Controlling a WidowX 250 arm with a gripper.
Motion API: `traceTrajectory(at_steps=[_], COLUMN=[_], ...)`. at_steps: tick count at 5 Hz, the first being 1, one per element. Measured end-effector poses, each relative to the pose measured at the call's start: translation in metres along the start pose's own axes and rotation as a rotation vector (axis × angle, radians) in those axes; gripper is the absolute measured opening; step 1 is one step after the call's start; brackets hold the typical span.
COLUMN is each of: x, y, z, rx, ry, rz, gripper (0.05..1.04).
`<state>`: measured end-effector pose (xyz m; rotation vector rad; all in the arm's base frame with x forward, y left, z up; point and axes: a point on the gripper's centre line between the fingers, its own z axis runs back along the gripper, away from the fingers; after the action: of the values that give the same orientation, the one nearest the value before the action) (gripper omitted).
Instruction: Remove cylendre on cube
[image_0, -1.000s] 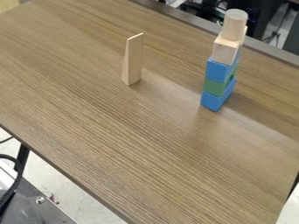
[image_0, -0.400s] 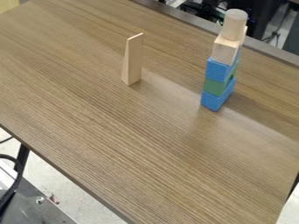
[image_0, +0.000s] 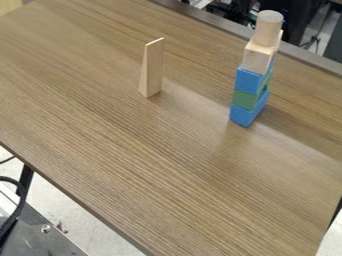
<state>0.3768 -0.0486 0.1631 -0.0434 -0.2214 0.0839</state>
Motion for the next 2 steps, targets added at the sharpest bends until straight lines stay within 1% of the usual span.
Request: traceTrajectory(at_steps=[1,2], x=[-0.0004,-0.0002], y=[-0.0020,-0.0015], z=[0.0000,-0.0064], rx=[-0.013,-0.014], ry=[0.003,0.015], rz=[0.006,0.009], gripper=[0.950,0.662])
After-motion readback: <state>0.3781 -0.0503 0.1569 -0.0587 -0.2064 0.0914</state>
